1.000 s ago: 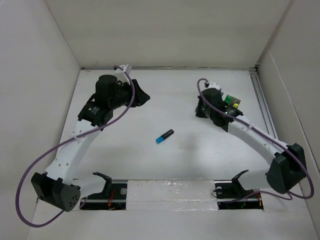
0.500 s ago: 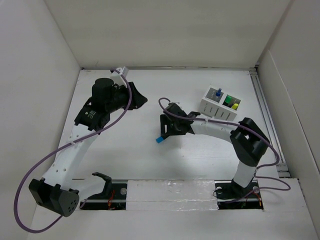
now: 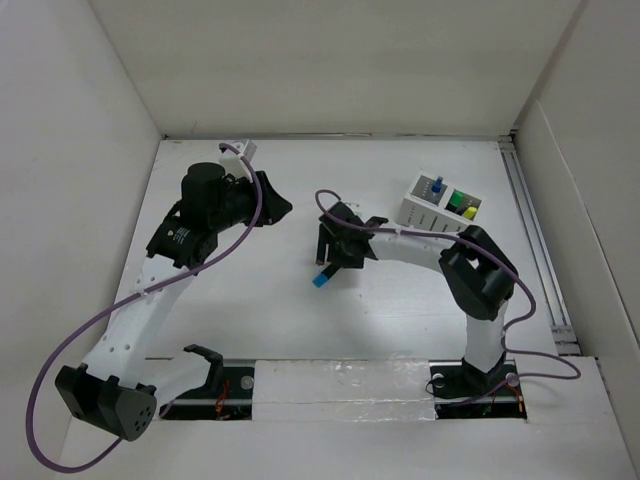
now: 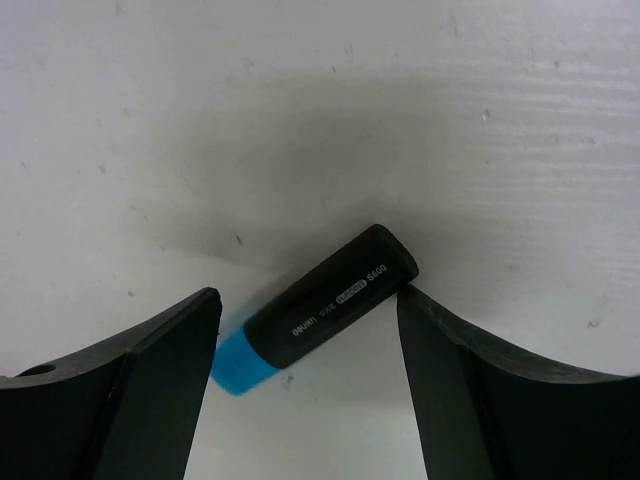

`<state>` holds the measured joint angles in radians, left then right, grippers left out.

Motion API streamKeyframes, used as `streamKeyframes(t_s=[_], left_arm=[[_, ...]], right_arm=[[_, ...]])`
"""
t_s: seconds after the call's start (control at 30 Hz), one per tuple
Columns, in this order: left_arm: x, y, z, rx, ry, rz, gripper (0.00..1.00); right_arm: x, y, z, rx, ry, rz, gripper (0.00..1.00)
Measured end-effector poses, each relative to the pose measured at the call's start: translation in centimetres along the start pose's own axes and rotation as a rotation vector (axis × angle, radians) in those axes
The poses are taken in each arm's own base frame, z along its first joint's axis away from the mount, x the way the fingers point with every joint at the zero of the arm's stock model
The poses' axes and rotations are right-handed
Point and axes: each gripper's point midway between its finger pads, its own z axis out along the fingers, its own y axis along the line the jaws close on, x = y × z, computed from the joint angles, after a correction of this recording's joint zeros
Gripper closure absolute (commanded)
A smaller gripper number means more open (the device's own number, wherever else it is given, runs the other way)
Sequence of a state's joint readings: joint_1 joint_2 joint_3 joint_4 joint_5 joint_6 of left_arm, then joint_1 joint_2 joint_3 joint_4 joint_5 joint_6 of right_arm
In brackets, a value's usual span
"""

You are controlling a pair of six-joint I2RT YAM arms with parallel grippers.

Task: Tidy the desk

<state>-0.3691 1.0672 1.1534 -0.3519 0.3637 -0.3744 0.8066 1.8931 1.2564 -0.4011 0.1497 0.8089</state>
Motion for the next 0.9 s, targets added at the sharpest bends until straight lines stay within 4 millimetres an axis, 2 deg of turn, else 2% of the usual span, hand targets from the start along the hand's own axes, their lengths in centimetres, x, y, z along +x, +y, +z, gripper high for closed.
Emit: streamKeyframes(t_s=[0.1, 0.13, 0.17, 0.33, 0.5, 0.67, 0.7, 0.73, 0.8, 0.83, 0.9], left_arm=[[0.0, 0.0, 0.0, 0.002, 0.001, 0.003, 0.68], [0.0, 0.0, 0.0, 0.002, 0.001, 0.004, 0.68], [0.0, 0.0, 0.0, 0.002, 0.001, 0.004, 0.68], [0.0, 0.0, 0.0, 0.000, 0.000, 0.011, 0.68], [0.0, 0.2, -0.2, -0.010, -0.004, 0.016, 0.69], [-0.2, 0.4, -0.5, -0.028, -0.018, 0.020, 0.69], [-0.3, 0.5, -0.5, -0.031, -0.019, 0.020, 0.69], [-0.3, 0.5, -0.5, -0.034, -0.022, 0.020, 0.69], [-0.5, 0.5, -0.6, -0.040, -0.027, 0.021, 0.69], [-0.6, 0.5, -0.6, -0.042, -0.031, 0.021, 0.69], [-1.0, 0.3, -0.7, -0.040, -0.041, 0.024, 0.69]], right_arm=[[-1.0, 0.8, 0.7, 0.009, -0.013, -0.006, 0.30], [-1.3, 0.9, 1.0, 0.019, -0.018, -0.013, 0.36], [-1.5, 1.0, 1.2, 0.031, -0.022, -0.025, 0.38], [-2.3, 1.5, 2.1, 0.103, -0.050, -0.097, 0.39], [-2.2, 1.5, 2.4, 0.176, -0.068, -0.186, 0.40], [-2.2, 1.5, 2.6, 0.220, -0.080, -0.240, 0.50], [-2.2, 1.5, 2.6, 0.224, -0.080, -0.244, 0.53], [-2.2, 1.5, 2.6, 0.225, -0.082, -0.247, 0.62], [-2.2, 1.5, 2.7, 0.227, -0.086, -0.255, 0.71], [-2.2, 1.5, 2.7, 0.229, -0.087, -0.258, 0.82], [-2.3, 1.4, 2.7, 0.230, -0.089, -0.262, 0.90]])
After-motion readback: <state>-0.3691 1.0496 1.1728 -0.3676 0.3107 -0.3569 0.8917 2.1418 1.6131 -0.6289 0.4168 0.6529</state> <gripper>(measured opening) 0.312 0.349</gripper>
